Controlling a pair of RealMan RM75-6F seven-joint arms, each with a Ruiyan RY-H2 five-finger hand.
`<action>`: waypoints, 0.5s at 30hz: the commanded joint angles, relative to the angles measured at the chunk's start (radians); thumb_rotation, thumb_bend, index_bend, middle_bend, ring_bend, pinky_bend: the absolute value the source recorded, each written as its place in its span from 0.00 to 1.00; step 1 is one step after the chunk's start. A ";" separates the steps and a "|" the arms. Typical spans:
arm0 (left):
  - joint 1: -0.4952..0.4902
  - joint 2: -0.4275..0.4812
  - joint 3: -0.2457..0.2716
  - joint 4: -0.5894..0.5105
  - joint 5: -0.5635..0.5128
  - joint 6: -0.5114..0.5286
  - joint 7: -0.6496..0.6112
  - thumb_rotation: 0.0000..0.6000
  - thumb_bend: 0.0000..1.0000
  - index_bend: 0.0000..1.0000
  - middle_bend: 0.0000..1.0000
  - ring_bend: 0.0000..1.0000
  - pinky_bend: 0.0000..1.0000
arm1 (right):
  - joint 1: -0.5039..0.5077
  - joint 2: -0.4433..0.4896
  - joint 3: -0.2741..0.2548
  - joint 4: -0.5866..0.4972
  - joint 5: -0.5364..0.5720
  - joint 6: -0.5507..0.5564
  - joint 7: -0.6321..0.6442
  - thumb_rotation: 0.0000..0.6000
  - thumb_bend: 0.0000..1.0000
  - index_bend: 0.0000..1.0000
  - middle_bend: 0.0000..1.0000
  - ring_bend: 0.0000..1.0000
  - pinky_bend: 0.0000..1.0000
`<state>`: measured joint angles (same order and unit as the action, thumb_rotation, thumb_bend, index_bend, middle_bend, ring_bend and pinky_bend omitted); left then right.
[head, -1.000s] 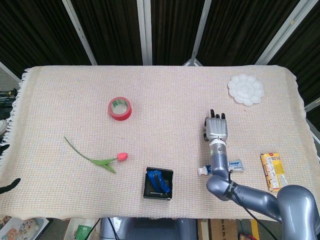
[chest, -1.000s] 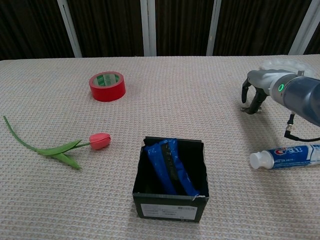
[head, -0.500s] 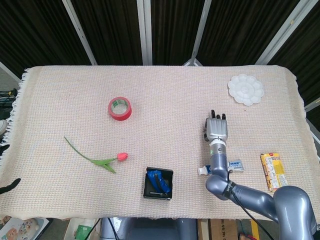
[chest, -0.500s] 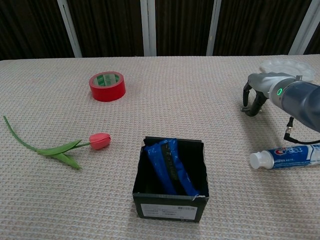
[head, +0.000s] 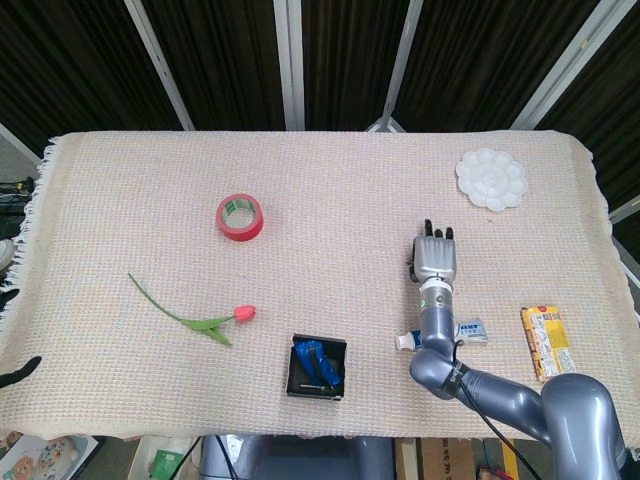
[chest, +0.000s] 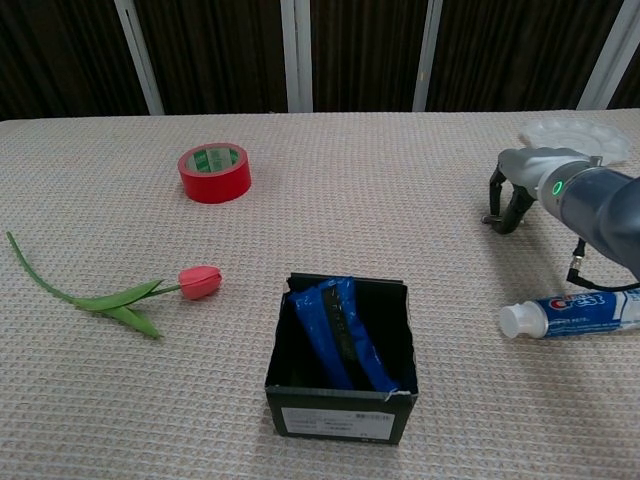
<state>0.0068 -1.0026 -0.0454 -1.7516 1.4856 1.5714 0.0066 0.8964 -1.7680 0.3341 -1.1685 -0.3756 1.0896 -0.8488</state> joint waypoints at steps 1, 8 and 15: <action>0.000 0.000 0.001 0.000 0.002 0.000 0.002 1.00 0.24 0.16 0.00 0.00 0.00 | -0.002 0.000 0.002 0.001 0.000 -0.002 0.000 1.00 0.37 0.54 0.09 0.17 0.10; 0.000 -0.002 0.001 -0.002 0.001 0.001 0.007 1.00 0.24 0.16 0.00 0.00 0.00 | -0.006 -0.001 0.004 0.002 -0.004 -0.010 0.000 1.00 0.37 0.55 0.09 0.17 0.10; -0.001 -0.003 0.001 -0.002 0.001 0.000 0.009 1.00 0.24 0.16 0.00 0.00 0.00 | -0.005 -0.007 0.005 -0.004 -0.015 -0.010 0.000 1.00 0.37 0.55 0.09 0.17 0.10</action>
<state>0.0060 -1.0057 -0.0448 -1.7536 1.4865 1.5709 0.0154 0.8903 -1.7742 0.3389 -1.1710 -0.3894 1.0792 -0.8492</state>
